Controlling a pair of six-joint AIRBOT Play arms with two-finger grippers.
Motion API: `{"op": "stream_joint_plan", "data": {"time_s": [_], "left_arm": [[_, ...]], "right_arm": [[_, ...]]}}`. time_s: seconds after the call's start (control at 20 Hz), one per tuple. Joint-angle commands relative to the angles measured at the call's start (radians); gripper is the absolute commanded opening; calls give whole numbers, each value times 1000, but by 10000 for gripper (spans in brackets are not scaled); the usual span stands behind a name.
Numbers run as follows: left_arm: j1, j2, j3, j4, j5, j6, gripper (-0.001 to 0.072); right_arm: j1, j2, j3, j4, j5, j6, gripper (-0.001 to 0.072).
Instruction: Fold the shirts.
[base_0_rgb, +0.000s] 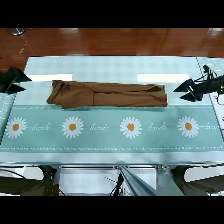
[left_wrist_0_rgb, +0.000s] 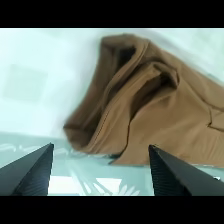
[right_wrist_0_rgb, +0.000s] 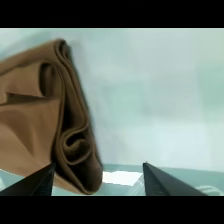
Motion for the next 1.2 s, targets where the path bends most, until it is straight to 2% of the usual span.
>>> {"op": "stream_joint_plan", "data": {"time_s": [0.0, 0.1, 0.15, 0.4, 0.45, 0.5, 0.55, 0.6, 0.65, 0.7, 0.9, 1.05, 1.15], "left_arm": [[25, 195, -281, -184, 188, 125, 698], [-43, 285, -450, -293, 248, 227, 698], [-83, 308, -502, -318, 253, 249, 698], [-326, 309, -556, -325, 290, 251, 698], [-367, 308, -556, -325, 313, 251, 698], [-406, 305, -556, -325, 335, 252, 698], [-436, 301, -556, -325, 352, 252, 697], [-462, 296, -556, -325, 357, 252, 681], [-481, 292, -555, -325, 356, 252, 423], [-499, 288, -556, -325, 356, 252, 7], [-611, 281, -554, -325, 388, 274, 19], [-798, 237, -543, -315, 546, 265, 17], [-918, 139, -459, -207, 595, 135, 17]], "right_arm": [[-3, -34, -46, 95, -15, -24, 628], [37, -65, -46, 212, -35, -63, 628], [60, -74, -46, 234, -51, -68, 628], [175, -117, -46, 225, -70, -37, 624], [199, -116, -46, 220, -74, -42, 597], [214, -116, -46, 220, -74, -43, 525], [223, -115, -45, 221, -69, -43, 305], [224, -113, -43, 230, -54, -42, 27], [223, -98, -43, 232, -37, -55, 23], [217, -72, -43, 218, -25, -64, 22], [216, 169, -90, 60, 14, -87, 23], [224, 454, -245, 29, -19, -87, 23], [224, 628, -328, 2, -11, -52, 23]]}}
